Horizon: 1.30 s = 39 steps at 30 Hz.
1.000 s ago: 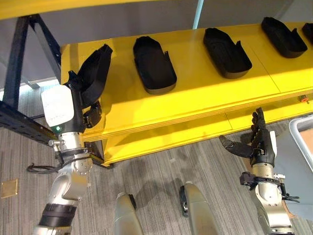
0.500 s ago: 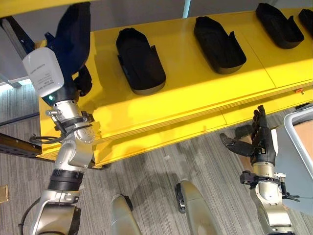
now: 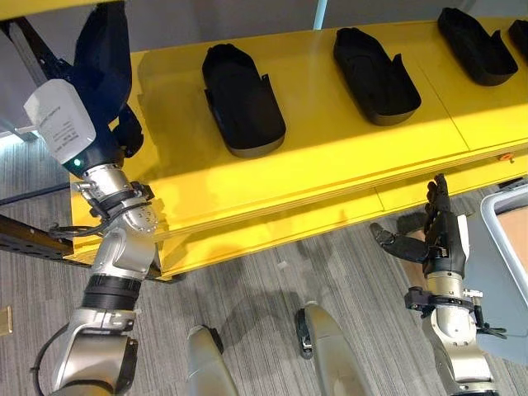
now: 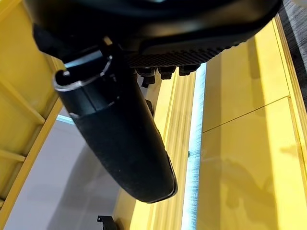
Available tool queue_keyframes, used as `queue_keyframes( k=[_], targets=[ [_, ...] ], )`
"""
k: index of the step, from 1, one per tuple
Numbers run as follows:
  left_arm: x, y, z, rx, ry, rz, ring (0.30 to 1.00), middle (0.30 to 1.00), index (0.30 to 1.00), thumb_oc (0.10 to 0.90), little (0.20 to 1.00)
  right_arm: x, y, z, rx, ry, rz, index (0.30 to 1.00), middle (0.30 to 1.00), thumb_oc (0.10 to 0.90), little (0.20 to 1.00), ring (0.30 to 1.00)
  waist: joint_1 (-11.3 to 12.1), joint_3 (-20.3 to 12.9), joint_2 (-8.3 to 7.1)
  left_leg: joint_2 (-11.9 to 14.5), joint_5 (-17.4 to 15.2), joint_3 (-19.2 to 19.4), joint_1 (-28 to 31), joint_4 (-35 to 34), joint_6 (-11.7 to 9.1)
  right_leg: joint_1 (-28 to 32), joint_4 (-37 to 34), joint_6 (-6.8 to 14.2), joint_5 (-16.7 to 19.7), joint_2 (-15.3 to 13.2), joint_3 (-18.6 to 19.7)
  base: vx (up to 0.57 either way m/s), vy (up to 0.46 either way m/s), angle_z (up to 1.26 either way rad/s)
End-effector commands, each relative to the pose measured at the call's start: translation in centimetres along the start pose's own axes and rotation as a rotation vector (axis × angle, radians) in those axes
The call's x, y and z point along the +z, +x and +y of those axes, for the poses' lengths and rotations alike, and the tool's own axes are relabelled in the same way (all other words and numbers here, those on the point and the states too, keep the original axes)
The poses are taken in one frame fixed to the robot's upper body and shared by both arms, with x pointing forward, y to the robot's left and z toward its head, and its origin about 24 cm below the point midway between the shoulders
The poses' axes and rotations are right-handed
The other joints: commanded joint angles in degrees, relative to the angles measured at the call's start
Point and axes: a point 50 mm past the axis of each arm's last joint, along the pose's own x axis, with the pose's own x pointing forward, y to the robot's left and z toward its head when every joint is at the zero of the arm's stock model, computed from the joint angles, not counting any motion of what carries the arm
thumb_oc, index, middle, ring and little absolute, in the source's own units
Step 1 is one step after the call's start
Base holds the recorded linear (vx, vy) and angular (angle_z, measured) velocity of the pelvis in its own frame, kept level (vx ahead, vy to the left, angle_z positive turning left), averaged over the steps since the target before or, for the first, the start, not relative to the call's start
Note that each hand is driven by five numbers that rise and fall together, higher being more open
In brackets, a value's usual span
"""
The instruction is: Move parts from the plastic box to the shelf.
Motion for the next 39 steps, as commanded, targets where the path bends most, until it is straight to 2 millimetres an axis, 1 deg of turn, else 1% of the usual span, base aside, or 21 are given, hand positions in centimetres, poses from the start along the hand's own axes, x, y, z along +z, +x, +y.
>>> queue_keyframes(
  k=[1, 6, 9, 13, 14, 19, 20, 23, 25, 27, 33, 35, 38, 39],
  targets=[
    [3.8, 4.8, 4.2, 0.223, 0.038, -0.217, 0.3, 0.3, 0.3, 0.4, 0.3, 4.6, 1.3, -0.8, -0.004, -0.004, -0.262, 1.0, 1.0, 0.9, 1.0, 1.0, -1.6, -5.4, 1.14, 1.4, -2.0, 1.0, 2.5, -0.1, 3.5, 5.2, -7.0, -0.2, 1.3, -0.3, 2.4, 0.0, 0.0, 0.0],
    [3.4, 5.0, 3.5, 0.135, 0.13, -0.238, 0.3, 0.3, 0.3, 0.4, 0.3, 4.4, 1.6, -0.7, 0.003, -0.02, -0.25, 1.0, 1.0, 0.9, 1.0, 1.0, -1.5, -5.7, 1.33, 1.2, -2.2, 0.9, 2.1, 0.3, 3.7, 4.9, -6.7, -0.3, 0.9, -0.4, 2.5, 0.0, 0.0, 0.0],
    [3.9, 5.4, 3.5, 0.117, 0.164, -0.272, 0.3, 0.3, 0.3, 0.4, 0.3, 4.4, 1.9, -0.6, 0.008, -0.029, -0.242, 1.0, 1.0, 0.9, 1.0, 1.0, -1.3, -5.6, 1.35, 1.2, -2.3, 0.9, 2.2, 0.2, 3.7, 5.0, -6.6, -0.2, 0.9, -0.5, 2.5, 0.0, 0.0, 0.0],
    [3.8, 5.7, 2.6, 0.042, 0.215, -0.251, 0.3, 0.3, 0.3, 0.4, 0.3, 4.4, 2.2, -0.3, 0.027, -0.041, -0.237, 1.0, 1.0, 0.9, 1.0, 1.0, -1.4, -5.8, 1.49, 1.0, -2.2, 1.0, 2.0, 0.1, 3.9, 4.8, -6.6, -0.1, 1.0, -0.6, 2.4, 0.0, 0.0, 0.0],
    [4.1, 5.9, 2.6, 0.042, 0.216, -0.254, 0.3, 0.3, 0.3, 0.4, 0.3, 4.4, 2.3, -0.3, 0.027, -0.043, -0.237, 1.0, 1.0, 0.9, 1.0, 1.0, -1.3, -5.7, 1.45, 0.9, -2.2, 1.0, 1.9, 0.0, 3.9, 4.7, -6.6, -0.1, 1.0, -0.6, 2.4, 0.0, 0.0, 0.0],
    [4.5, 7.0, 2.5, 0.02, 0.249, -0.224, 0.3, 0.3, 0.3, 0.4, 0.3, 4.4, 2.2, -0.4, 0.04, -0.051, -0.227, 1.0, 1.0, 0.9, 1.0, 1.0, -1.4, -5.3, 1.25, 0.8, -2.2, 0.9, 1.7, 0.1, 3.9, 4.5, -6.6, -0.1, 1.0, -0.7, 2.4, 0.0, 0.0, 0.0],
    [4.2, 7.2, 2.5, 0.01, 0.261, -0.211, 0.3, 0.3, 0.3, 0.4, 0.3, 4.4, 2.1, -0.5, 0.045, -0.054, -0.226, 1.0, 1.0, 0.9, 1.0, 1.0, -1.4, -5.3, 1.2, 0.8, -2.1, 0.9, 1.7, 0.2, 3.9, 4.4, -6.5, -0.1, 1.0, -0.7, 2.4, 0.0, 0.0, 0.0],
    [4.3, 7.4, 2.5, 0.012, 0.262, -0.209, 0.3, 0.3, 0.3, 0.4, 0.3, 4.5, 2.0, -0.4, 0.057, -0.053, -0.23, 1.0, 1.0, 0.9, 1.0, 1.0, -1.5, -5.2, 1.07, 0.7, -2.1, 0.8, 1.6, 0.1, 3.9, 4.3, -6.5, -0.1, 1.0, -0.7, 2.4, 0.0, 0.0, 0.0],
    [3.6, 7.6, 2.5, -0.001, 0.279, -0.178, 0.3, 0.3, 0.3, 0.4, 0.3, 4.5, 1.8, -0.4, 0.073, -0.056, -0.23, 1.0, 1.0, 0.9, 1.0, 1.0, -1.5, -5.1, 0.93, 0.7, -2.1, 0.7, 1.4, 0.3, 3.9, 4.0, -6.2, -0.1, 1.0, -0.7, 2.3, 0.0, 0.0, 0.0],
    [3.0, 7.6, 1.9, -0.044, 0.285, -0.138, 0.3, 0.3, 0.3, 0.4, 0.3, 4.7, 1.7, -0.4, 0.08, -0.055, -0.237, 1.0, 1.0, 0.9, 1.0, 1.0, -1.5, -5.1, 0.91, 0.7, -2.1, 0.6, 1.1, 0.4, 3.9, 3.8, -6.0, 0.0, 1.0, -0.7, 2.2, 0.0, 0.0, 0.0],
    [2.9, 7.8, 1.8, -0.06, 0.267, -0.1, 0.3, 0.3, 0.3, 0.4, 0.3, 4.9, 1.5, -0.4, 0.102, -0.065, -0.239, 1.0, 1.0, 0.9, 1.0, 1.0, -1.3, -4.9, 0.88, 0.4, -2.1, 0.2, 0.6, 0.7, 4.0, 3.6, -5.5, -0.1, 0.7, -0.8, 1.8, 0.0, -0.006, 0.01],
    [2.1, 7.6, 1.7, -0.079, 0.279, -0.08, 0.3, 0.3, 0.3, 0.4, 0.3, 4.9, 1.4, -0.4, 0.108, -0.066, -0.232, 1.0, 1.0, 0.9, 1.0, 1.0, -1.0, -4.7, 0.73, 0.3, -2.1, 0.0, 0.5, 0.9, 4.0, 3.6, -5.2, -0.1, 0.6, -0.9, 1.8, 0.0, -0.007, 0.02],
    [1.9, 7.4, 1.6, -0.091, 0.283, -0.078, 0.3, 0.3, 0.3, 0.4, 0.3, 4.9, 1.4, -0.4, 0.113, -0.069, -0.234, 1.0, 1.0, 0.9, 1.0, 1.0, -0.9, -4.6, 0.67, 0.2, -2.2, 0.0, 0.5, 0.9, 4.1, 3.5, -4.9, -0.1, 0.4, -1.0, 1.8, 0.0, 0.0, 0.0],
    [1.7, 7.0, 1.2, -0.113, 0.282, -0.072, 0.3, 0.3, 0.3, 0.4, 0.3, 5.0, 1.4, -0.5, 0.114, -0.067, -0.237, 1.0, 1.0, 0.9, 1.0, 1.0, -0.9, -4.5, 0.65, 0.1, -2.1, -0.1, 0.4, 0.8, 4.1, 3.4, -4.8, -0.2, 0.3, -1.0, 1.8, 0.0, 0.0, 0.0]
  ],
)
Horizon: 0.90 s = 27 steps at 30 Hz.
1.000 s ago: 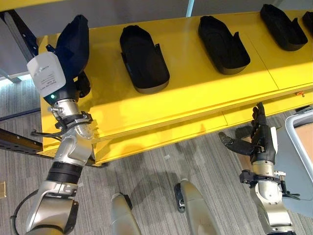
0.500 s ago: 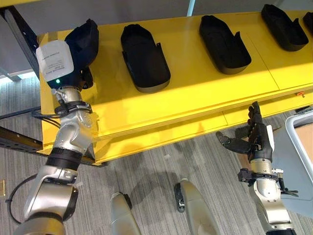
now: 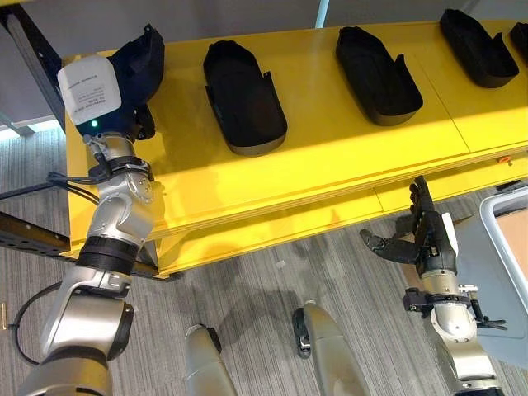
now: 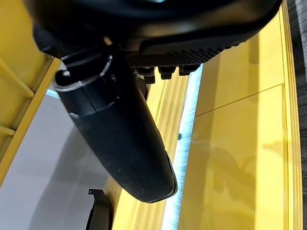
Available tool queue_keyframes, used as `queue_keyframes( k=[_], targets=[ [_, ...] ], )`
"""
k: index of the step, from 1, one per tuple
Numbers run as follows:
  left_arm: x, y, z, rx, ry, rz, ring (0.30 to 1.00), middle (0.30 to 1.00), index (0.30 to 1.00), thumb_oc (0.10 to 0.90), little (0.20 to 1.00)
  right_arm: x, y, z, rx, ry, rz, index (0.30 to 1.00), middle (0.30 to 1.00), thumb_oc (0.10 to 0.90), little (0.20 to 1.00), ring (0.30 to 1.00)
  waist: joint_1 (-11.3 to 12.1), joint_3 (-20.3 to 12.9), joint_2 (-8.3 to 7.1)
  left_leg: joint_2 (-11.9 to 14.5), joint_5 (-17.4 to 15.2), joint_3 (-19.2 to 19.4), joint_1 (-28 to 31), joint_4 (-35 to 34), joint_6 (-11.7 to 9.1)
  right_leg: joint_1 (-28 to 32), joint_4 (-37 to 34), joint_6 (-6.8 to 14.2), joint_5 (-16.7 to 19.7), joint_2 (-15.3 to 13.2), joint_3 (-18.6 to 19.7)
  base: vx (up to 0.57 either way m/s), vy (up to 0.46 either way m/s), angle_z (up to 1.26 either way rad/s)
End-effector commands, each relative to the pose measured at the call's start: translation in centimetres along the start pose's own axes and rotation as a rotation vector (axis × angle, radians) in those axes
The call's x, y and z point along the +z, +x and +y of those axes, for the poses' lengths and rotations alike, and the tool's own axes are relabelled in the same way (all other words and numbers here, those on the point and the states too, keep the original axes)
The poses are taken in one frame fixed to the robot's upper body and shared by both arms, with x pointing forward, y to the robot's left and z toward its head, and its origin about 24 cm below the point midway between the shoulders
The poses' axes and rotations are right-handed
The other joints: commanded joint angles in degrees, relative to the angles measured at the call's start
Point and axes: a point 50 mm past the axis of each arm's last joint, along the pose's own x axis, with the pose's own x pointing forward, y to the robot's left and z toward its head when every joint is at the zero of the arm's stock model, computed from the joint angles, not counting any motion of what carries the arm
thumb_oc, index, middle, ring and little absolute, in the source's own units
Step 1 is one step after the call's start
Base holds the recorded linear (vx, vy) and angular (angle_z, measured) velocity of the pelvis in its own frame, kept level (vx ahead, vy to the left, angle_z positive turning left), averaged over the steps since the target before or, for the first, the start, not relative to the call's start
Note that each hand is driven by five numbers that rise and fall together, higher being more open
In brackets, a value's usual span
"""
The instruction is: Move parts from the plastic box to the shelf.
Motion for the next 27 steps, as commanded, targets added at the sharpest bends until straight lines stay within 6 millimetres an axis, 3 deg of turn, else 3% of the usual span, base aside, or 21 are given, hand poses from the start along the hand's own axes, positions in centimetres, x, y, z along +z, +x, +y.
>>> queue_keyframes(
  k=[1, 13, 21, 27],
  targets=[
    [-1.1, 2.1, 2.8, 0.091, 0.08, 0.024, 0.3, 0.3, 0.3, 0.4, 0.3, 5.2, 0.8, -1.2, -0.012, -0.036, -0.266, 1.0, 1.0, 0.9, 1.0, 1.0, -0.8, -3.6, 0.93, 0.4, -2.4, 0.8, 2.5, 0.3, 4.3, 5.1, -5.8, -0.2, 0.3, -0.7, 2.5, 0.0, 0.0, 0.0],
    [-3.1, 0.0, -0.1, -0.057, 0.065, 0.107, 0.3, 0.3, 0.3, 0.4, 0.3, 5.1, 0.7, -1.3, 0.0, -0.019, -0.256, 1.0, 1.0, 0.9, 1.0, 1.0, 0.1, -2.6, 0.73, 0.3, -2.3, 0.6, 2.4, 0.4, 4.4, 4.4, -4.9, -0.3, 0.1, -0.7, 2.3, 0.0, -0.003, 0.01],
    [-5.2, -1.5, -0.6, -0.103, 0.108, 0.139, 0.3, 0.3, 0.3, 0.4, 0.3, 5.2, 0.8, -1.4, 0.008, -0.015, -0.255, 1.0, 1.0, 0.9, 1.0, 1.0, 0.9, -1.8, 0.97, 0.0, -2.3, 0.6, 2.2, 0.6, 4.5, 4.0, -3.8, -0.6, -0.5, -1.0, 2.2, 0.0, 0.0, 0.0],
    [-5.3, -1.8, -0.9, -0.133, 0.139, 0.121, 0.3, 0.3, 0.3, 0.4, 0.3, 5.4, 0.9, -1.2, 0.018, -0.02, -0.261, 1.0, 1.0, 0.9, 1.0, 1.0, 1.1, -1.6, 1.07, -0.3, -2.2, 0.3, 1.3, 0.9, 4.6, 3.2, -3.1, -0.7, -0.9, -1.1, 2.0, 0.0, 0.0, 0.0]
  ],
)
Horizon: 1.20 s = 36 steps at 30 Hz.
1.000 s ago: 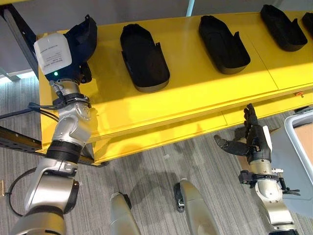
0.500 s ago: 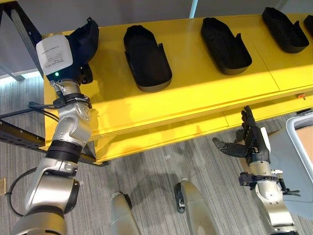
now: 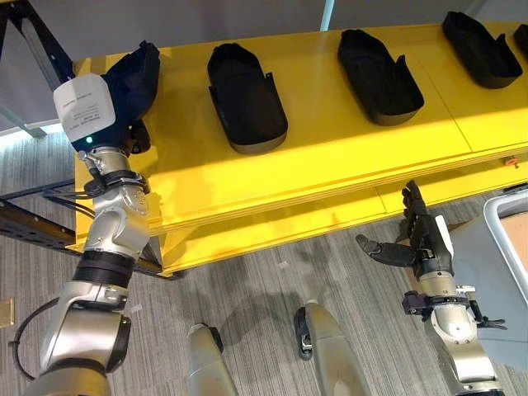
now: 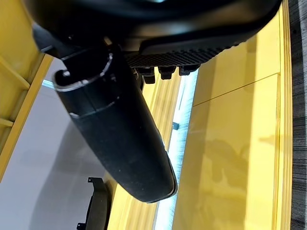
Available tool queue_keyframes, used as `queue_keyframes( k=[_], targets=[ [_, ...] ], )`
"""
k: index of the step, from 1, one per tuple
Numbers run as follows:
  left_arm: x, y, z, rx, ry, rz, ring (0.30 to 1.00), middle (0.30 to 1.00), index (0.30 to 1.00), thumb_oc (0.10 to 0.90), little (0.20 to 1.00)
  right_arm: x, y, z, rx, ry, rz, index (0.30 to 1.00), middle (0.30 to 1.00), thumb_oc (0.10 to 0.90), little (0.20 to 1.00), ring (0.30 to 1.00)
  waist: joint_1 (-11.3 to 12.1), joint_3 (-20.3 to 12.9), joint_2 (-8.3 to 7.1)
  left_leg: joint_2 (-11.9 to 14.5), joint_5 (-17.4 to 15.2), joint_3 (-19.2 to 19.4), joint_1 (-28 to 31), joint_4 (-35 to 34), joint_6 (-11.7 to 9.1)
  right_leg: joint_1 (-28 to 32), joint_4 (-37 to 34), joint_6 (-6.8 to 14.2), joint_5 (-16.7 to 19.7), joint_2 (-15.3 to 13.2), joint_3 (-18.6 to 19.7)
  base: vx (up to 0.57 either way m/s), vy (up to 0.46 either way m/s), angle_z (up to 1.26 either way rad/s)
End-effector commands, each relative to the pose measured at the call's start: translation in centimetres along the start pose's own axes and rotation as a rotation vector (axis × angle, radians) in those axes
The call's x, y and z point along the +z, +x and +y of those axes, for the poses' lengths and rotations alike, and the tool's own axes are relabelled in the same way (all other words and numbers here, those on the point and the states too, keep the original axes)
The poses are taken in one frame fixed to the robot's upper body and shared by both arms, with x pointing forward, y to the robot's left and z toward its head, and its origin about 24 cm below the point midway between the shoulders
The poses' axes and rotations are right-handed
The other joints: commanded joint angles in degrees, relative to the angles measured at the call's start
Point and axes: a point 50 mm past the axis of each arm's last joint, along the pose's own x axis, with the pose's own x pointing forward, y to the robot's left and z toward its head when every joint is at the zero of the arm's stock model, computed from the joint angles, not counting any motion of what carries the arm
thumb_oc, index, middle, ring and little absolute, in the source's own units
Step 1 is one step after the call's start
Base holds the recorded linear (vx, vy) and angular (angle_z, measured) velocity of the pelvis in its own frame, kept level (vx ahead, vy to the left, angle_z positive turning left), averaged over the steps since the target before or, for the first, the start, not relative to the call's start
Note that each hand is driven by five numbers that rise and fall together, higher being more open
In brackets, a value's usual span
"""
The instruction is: Move parts from the plastic box to the shelf.
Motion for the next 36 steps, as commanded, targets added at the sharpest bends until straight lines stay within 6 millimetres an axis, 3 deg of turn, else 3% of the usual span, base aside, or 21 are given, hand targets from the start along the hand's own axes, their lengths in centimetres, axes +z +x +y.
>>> queue_keyframes(
  k=[1, 15, 16, 17, 28, 34, 36],
  targets=[
    [-3.4, -0.4, -0.6, -0.116, 0.125, 0.085, 0.3, 0.3, 0.3, 0.4, 0.3, 5.7, 0.9, -1.5, -0.031, -0.023, -0.289, 1.0, 1.0, 0.9, 1.0, 1.0, 0.4, -1.6, 0.95, 0.4, -3.2, 0.7, 1.2, 1.5, 4.3, 4.0, -5.1, 0.2, -0.3, -0.5, 2.3, 0.0, 0.0, 0.0],
    [-2.3, -1.0, -3.7, -0.302, 0.177, 0.042, 0.3, 0.3, 0.3, 0.4, 0.3, 5.9, 0.9, -1.2, -0.012, -0.011, -0.3, 1.0, 1.0, 0.9, 1.0, 1.0, 0.0, -1.1, 1.09, 0.3, -3.1, 0.8, 0.8, 2.0, 4.4, 3.0, -4.1, 0.2, -0.2, -0.6, 2.6, 0.0, -0.002, 0.0],
    [-2.3, -1.0, -3.8, -0.313, 0.174, 0.04, 0.413, 0.413, 0.413, 0.48, 0.413, 5.9, 0.9, -1.3, -0.013, -0.011, -0.301, 1.0, 1.0, 0.9, 1.0, 1.0, 0.0, -1.0, 1.1, 0.3, -3.1, 0.8, 0.8, 2.0, 4.4, 2.9, -4.0, 0.2, -0.2, -0.7, 2.6, 0.0, 0.0, 0.0],
    [-1.9, -1.0, -4.0, -0.326, 0.174, 0.027, 1.0, 1.0, 1.0, 0.9, 1.0, 6.0, 1.0, -1.2, -0.01, -0.012, -0.302, 1.0, 1.0, 0.9, 1.0, 1.0, 0.0, -0.9, 1.22, 0.2, -3.1, 0.9, 0.8, 2.1, 4.4, 2.9, -3.9, 0.3, -0.3, -0.7, 2.6, 0.0, 0.0, 0.0],
    [-2.4, -1.4, -5.3, -0.453, 0.208, 0.032, 1.0, 1.0, 1.0, 0.9, 1.0, 5.8, 1.0, -1.1, 0.007, -0.014, -0.292, 1.0, 1.0, 0.9, 1.0, 1.0, 0.0, -0.7, 1.62, -0.1, -3.0, 1.2, 1.2, 1.9, 4.4, 2.9, -3.7, 0.3, -0.1, -1.2, 2.9, 0.0, 0.0, 0.0],
    [-3.4, -1.5, -5.6, -0.501, 0.272, 0.032, 1.0, 1.0, 1.0, 0.9, 1.0, 5.8, 1.0, -1.0, 0.02, -0.013, -0.297, 1.0, 1.0, 0.9, 1.0, 1.0, 0.1, -0.7, 1.66, -0.1, -2.7, 1.4, 1.3, 1.5, 4.3, 2.9, -3.8, 0.5, 0.2, -1.3, 3.0, 0.0, 0.0, 0.0],
    [-4.7, -1.8, -6.0, -0.543, 0.317, 0.055, 1.0, 1.0, 1.0, 0.9, 1.0, 5.9, 1.0, -0.8, 0.029, -0.008, -0.304, 1.0, 1.0, 0.9, 1.0, 1.0, -0.1, -0.7, 1.62, 0.1, -2.5, 1.5, 1.4, 1.4, 4.2, 2.8, -3.8, 0.6, 0.4, -1.4, 2.9, 0.0, 0.0, 0.0]
  ],
)
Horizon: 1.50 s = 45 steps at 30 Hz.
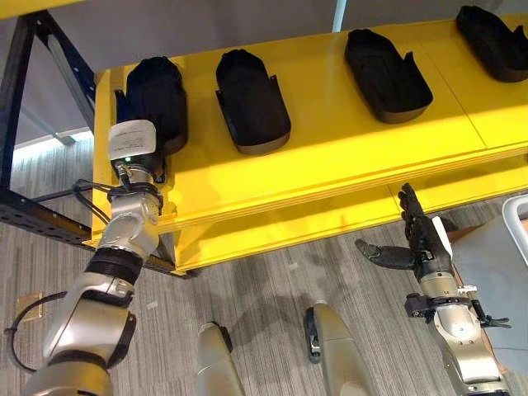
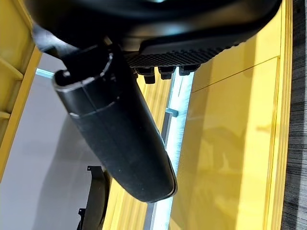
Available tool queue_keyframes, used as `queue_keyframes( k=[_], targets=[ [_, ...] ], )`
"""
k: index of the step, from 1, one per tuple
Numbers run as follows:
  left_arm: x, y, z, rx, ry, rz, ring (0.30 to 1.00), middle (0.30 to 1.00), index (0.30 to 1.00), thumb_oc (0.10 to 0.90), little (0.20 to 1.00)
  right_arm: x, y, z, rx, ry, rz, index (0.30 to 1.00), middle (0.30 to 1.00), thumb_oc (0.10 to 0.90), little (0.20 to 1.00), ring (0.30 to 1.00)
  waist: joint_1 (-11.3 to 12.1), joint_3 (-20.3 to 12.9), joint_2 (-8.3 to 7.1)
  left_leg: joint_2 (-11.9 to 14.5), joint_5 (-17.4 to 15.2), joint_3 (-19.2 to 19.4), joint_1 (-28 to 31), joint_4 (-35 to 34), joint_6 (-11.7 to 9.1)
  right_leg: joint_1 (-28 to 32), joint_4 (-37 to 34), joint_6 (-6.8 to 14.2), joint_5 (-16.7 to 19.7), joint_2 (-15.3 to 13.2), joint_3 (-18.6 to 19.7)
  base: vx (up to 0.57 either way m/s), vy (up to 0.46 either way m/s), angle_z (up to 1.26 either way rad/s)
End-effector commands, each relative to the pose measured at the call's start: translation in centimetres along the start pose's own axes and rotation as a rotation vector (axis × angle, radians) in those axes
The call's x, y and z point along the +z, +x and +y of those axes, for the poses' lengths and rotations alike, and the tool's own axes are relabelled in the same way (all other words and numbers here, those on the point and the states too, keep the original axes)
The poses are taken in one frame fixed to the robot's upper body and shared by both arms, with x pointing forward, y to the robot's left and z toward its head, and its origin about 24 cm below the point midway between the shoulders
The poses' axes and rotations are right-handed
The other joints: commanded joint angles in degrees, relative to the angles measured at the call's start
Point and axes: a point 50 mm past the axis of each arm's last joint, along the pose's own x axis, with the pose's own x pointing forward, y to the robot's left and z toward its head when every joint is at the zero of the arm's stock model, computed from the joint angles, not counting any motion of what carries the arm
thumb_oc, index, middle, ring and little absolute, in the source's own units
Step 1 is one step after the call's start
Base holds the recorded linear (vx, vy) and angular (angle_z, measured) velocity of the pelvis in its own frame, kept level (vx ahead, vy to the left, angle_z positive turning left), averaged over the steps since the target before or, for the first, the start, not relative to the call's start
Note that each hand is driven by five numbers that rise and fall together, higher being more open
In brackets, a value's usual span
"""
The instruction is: Move parts from the plastic box to the shelf.
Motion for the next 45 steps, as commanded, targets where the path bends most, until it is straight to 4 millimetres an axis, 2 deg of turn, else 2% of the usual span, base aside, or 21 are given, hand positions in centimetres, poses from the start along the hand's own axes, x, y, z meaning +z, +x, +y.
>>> queue_keyframes(
  k=[1, 8, 13, 14, 29, 31, 32, 33, 35, 36, 37, 39, 44, 45],
  targets=[
    [-4.7, -0.4, -2.5, -0.174, 0.127, 0.144, 1.0, 1.0, 1.0, 0.9, 1.0, 6.1, 1.0, -0.7, -0.013, 0.02, -0.328, 1.0, 1.0, 0.9, 1.0, 1.0, -1.5, 0.0, -1.24, 0.4, -3.7, 1.9, 1.5, 2.3, 4.2, 3.9, -5.6, 1.4, 1.1, -1.2, 3.3, 0.0, 0.0, 0.0],
    [-7.5, -1.4, -4.6, -0.307, 0.192, 0.213, 1.0, 1.0, 1.0, 0.9, 1.0, 6.6, 1.1, -0.5, 0.012, 0.034, -0.361, 1.0, 1.0, 0.9, 1.0, 1.0, -1.9, -0.1, -1.02, 0.8, -3.4, 2.2, 1.6, 2.3, 4.2, 3.9, -5.7, 1.5, 1.5, -1.2, 3.5, 0.0, 0.002, -0.01],
    [-8.3, -2.0, -5.6, -0.352, 0.186, 0.243, 1.0, 1.0, 1.0, 0.9, 1.0, 6.8, 1.3, -0.2, 0.028, 0.04, -0.376, 1.0, 1.0, 0.9, 1.0, 1.0, -2.1, 0.0, -1.06, 0.9, -3.3, 2.3, 1.6, 2.5, 4.2, 3.7, -5.5, 1.5, 1.7, -1.2, 3.7, 0.0, 0.003, -0.01],
    [-9.3, -2.6, -6.1, -0.385, 0.191, 0.27, 1.0, 1.0, 1.0, 0.9, 1.0, 6.9, 1.3, -0.1, 0.034, 0.043, -0.383, 1.0, 1.0, 0.9, 1.0, 1.0, -2.2, 0.0, -1.02, 1.1, -3.4, 2.5, 1.6, 2.7, 4.1, 3.7, -5.6, 1.5, 1.8, -1.3, 3.9, 0.0, 0.0, 0.0],
    [-11.8, -5.4, -8.8, -0.507, 0.189, 0.344, 1.0, 1.0, 1.0, 0.9, 1.0, 7.0, 1.5, 0.1, 0.041, 0.054, -0.389, 1.0, 1.0, 0.9, 1.0, 1.0, -2.0, 0.0, -0.79, 1.5, -3.0, 3.2, 2.4, 2.1, 3.9, 3.6, -5.6, 1.6, 2.0, -1.2, 4.3, 0.0, 0.003, -0.03],
    [-11.9, -5.8, -9.1, -0.518, 0.187, 0.349, 1.0, 1.0, 1.0, 0.9, 1.0, 7.0, 1.5, 0.1, 0.037, 0.054, -0.389, 1.0, 1.0, 0.9, 1.0, 1.0, -1.9, 0.0, -0.77, 1.6, -3.1, 3.2, 2.4, 2.2, 3.9, 3.6, -5.5, 1.6, 1.9, -1.3, 4.3, 0.0, 0.0, 0.0],
    [-11.1, -6.1, -10.1, -0.533, 0.173, 0.329, 1.0, 1.0, 1.0, 0.9, 1.0, 7.0, 1.5, 0.0, 0.033, 0.054, -0.39, 1.0, 1.0, 0.9, 1.0, 1.0, -1.8, 0.0, -0.77, 1.5, -3.2, 3.2, 2.4, 2.2, 3.9, 3.7, -5.5, 1.5, 1.8, -1.3, 4.3, 0.0, 0.0, 0.0],
    [-8.5, -6.1, -11.3, -0.536, 0.141, 0.263, 1.0, 1.0, 1.0, 0.9, 1.0, 7.0, 1.4, 0.0, 0.028, 0.05, -0.392, 1.0, 1.0, 0.9, 1.0, 1.0, -1.6, 0.1, -0.74, 1.4, -3.2, 3.1, 2.5, 2.1, 4.0, 3.8, -5.5, 1.5, 1.7, -1.3, 4.2, 0.0, 0.0, 0.0],
    [-6.0, -5.8, -11.5, -0.506, 0.097, 0.191, 1.0, 1.0, 1.0, 0.9, 1.0, 7.0, 1.6, -0.7, -0.011, 0.026, -0.38, 1.0, 1.0, 0.9, 1.0, 1.0, -1.0, 0.6, -0.6, 1.0, -3.3, 2.8, 2.5, 1.9, 4.1, 3.9, -5.2, 1.4, 1.3, -1.5, 3.8, 0.0, -0.012, 0.03],
    [-6.0, -5.8, -11.5, -0.507, 0.097, 0.192, 1.0, 1.0, 1.0, 0.9, 1.0, 7.0, 1.6, -0.7, -0.01, 0.025, -0.38, 1.0, 1.0, 0.9, 1.0, 1.0, -1.1, 0.5, -0.57, 1.0, -3.3, 2.8, 2.5, 1.9, 4.1, 3.9, -5.1, 1.3, 1.3, -1.5, 3.8, 0.0, -0.026, 0.06],
    [-5.8, -5.4, -10.7, -0.461, 0.07, 0.18, 1.0, 1.0, 1.0, 0.9, 1.0, 6.8, 1.6, -0.9, -0.025, 0.016, -0.368, 1.0, 1.0, 0.9, 1.0, 1.0, -0.4, 0.7, -0.38, 0.8, -3.4, 2.6, 2.5, 1.9, 4.1, 4.1, -5.2, 1.3, 1.2, -1.5, 3.7, 0.01, -0.017, 0.05],
    [-6.4, -5.2, -9.8, -0.438, 0.081, 0.181, 1.0, 1.0, 1.0, 0.9, 1.0, 6.6, 1.6, -1.0, -0.03, 0.012, -0.353, 1.0, 1.0, 0.9, 1.0, 1.0, -0.2, 0.8, -0.21, 0.6, -3.4, 2.5, 2.4, 2.0, 4.1, 4.2, -5.2, 1.3, 1.2, -1.6, 3.6, 0.0, 0.0, 0.0],
    [-9.3, -4.8, -7.4, -0.382, 0.105, 0.231, 1.0, 1.0, 1.0, 0.9, 1.0, 6.2, 1.5, -1.0, -0.018, 0.019, -0.333, 1.0, 1.0, 0.9, 1.0, 1.0, 0.2, 0.7, 0.01, 0.4, -3.6, 2.5, 2.2, 2.3, 4.3, 4.1, -4.9, 1.4, 1.1, -1.6, 3.7, 0.0, 0.0, 0.0],
    [-9.3, -4.9, -7.4, -0.382, 0.105, 0.232, 1.0, 1.0, 1.0, 0.9, 1.0, 6.2, 1.5, -0.9, -0.017, 0.019, -0.333, 1.0, 1.0, 0.9, 1.0, 1.0, 0.2, 0.7, -0.02, 0.4, -3.6, 2.5, 2.2, 2.3, 4.3, 4.1, -4.9, 1.4, 1.0, -1.6, 3.7, 0.0, 0.0, 0.0]
  ],
)
